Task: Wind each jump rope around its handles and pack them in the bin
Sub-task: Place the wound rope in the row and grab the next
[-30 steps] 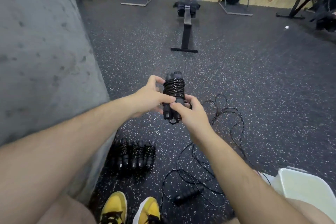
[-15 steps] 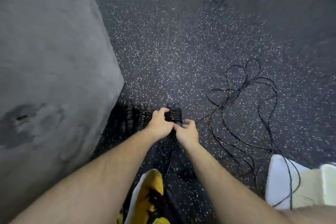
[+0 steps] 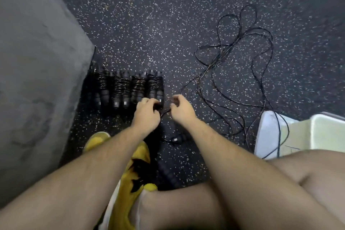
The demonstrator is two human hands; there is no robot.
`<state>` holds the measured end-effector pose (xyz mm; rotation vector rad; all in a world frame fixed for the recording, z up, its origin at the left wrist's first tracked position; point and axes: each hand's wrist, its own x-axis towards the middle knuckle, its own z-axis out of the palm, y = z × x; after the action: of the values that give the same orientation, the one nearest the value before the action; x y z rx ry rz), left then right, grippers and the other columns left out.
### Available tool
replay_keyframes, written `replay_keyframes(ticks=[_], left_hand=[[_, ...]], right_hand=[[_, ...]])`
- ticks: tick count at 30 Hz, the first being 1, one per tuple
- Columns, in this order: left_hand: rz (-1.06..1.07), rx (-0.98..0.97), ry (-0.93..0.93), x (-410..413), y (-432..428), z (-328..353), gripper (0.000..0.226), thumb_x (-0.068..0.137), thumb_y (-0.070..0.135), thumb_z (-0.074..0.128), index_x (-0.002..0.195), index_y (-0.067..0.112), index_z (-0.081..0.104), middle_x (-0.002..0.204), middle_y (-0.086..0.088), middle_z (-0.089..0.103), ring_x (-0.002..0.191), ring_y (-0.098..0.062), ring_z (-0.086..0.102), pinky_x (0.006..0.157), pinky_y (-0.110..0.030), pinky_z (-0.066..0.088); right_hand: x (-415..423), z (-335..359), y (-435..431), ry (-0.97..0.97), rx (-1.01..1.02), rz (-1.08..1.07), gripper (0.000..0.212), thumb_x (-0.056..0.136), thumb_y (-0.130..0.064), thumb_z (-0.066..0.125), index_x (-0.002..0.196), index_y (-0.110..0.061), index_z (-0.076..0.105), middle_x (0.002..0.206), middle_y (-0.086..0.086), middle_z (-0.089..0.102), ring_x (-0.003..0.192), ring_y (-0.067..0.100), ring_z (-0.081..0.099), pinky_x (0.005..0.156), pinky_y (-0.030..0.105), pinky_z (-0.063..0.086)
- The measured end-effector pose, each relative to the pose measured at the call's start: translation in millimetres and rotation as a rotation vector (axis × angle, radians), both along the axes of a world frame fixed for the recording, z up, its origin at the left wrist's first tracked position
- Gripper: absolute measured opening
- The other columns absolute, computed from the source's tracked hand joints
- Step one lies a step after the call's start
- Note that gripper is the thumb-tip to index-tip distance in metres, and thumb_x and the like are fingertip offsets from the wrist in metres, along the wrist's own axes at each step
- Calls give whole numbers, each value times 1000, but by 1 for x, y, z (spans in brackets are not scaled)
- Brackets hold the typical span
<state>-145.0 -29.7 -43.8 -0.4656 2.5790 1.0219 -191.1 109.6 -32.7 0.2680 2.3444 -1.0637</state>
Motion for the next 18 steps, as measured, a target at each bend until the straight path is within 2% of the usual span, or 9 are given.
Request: replay_keyframes(ticks=[2, 3, 6, 9, 12, 15, 18], left_hand=[[-9, -15, -11, 14, 18, -5, 28, 90, 11, 55, 116, 17, 64, 122, -4, 54, 120, -27, 50, 104, -40, 44], [-12, -31, -74, 22, 27, -9, 25, 91, 14, 57, 116, 16, 62, 122, -6, 53, 119, -28, 51, 102, -41, 45], [30, -130, -341, 43, 50, -22, 48, 93, 25, 64, 133, 8, 46, 138, -14, 44, 128, -35, 47, 106, -43, 42], [112, -154, -395, 52, 59, -33, 57, 93, 25, 66, 138, 2, 38, 144, -18, 39, 131, -37, 43, 107, -43, 39], [242, -75, -392, 47, 59, -42, 44, 93, 22, 66, 128, 2, 47, 132, -18, 55, 123, -38, 53, 100, -43, 46], [308, -10, -417, 42, 59, -43, 26, 95, 21, 55, 113, 3, 59, 116, -15, 65, 106, -37, 60, 88, -38, 50], [405, 130, -340, 40, 64, -27, 10, 98, 21, 46, 94, 14, 51, 101, -8, 66, 89, -32, 58, 77, -35, 44]], right_hand=[[6, 8, 19, 18, 79, 15, 26, 98, -16, 47, 123, -17, 57, 117, 0, 64, 100, 18, 59, 83, 24, 42], [10, 12, 26, 19, 129, 22, 24, 97, -16, 46, 117, -18, 57, 115, 0, 64, 97, 19, 59, 82, 27, 45], [29, 14, 38, -121, 260, 97, 23, 91, -15, 48, 111, -17, 59, 116, 3, 64, 105, 24, 61, 89, 33, 51], [61, 7, 41, -302, 298, 210, 29, 89, -17, 53, 118, -14, 59, 123, 5, 64, 114, 26, 61, 96, 32, 50], [80, 4, 37, -330, 284, 282, 29, 91, -20, 55, 118, -12, 59, 123, 6, 65, 114, 27, 61, 97, 32, 50], [81, 7, 33, -299, 247, 269, 27, 91, -16, 49, 115, -12, 60, 119, 6, 66, 111, 27, 62, 93, 31, 51], [74, 14, 35, -237, 193, 203, 24, 93, -16, 46, 110, -14, 62, 116, 5, 66, 110, 25, 61, 92, 30, 50]])
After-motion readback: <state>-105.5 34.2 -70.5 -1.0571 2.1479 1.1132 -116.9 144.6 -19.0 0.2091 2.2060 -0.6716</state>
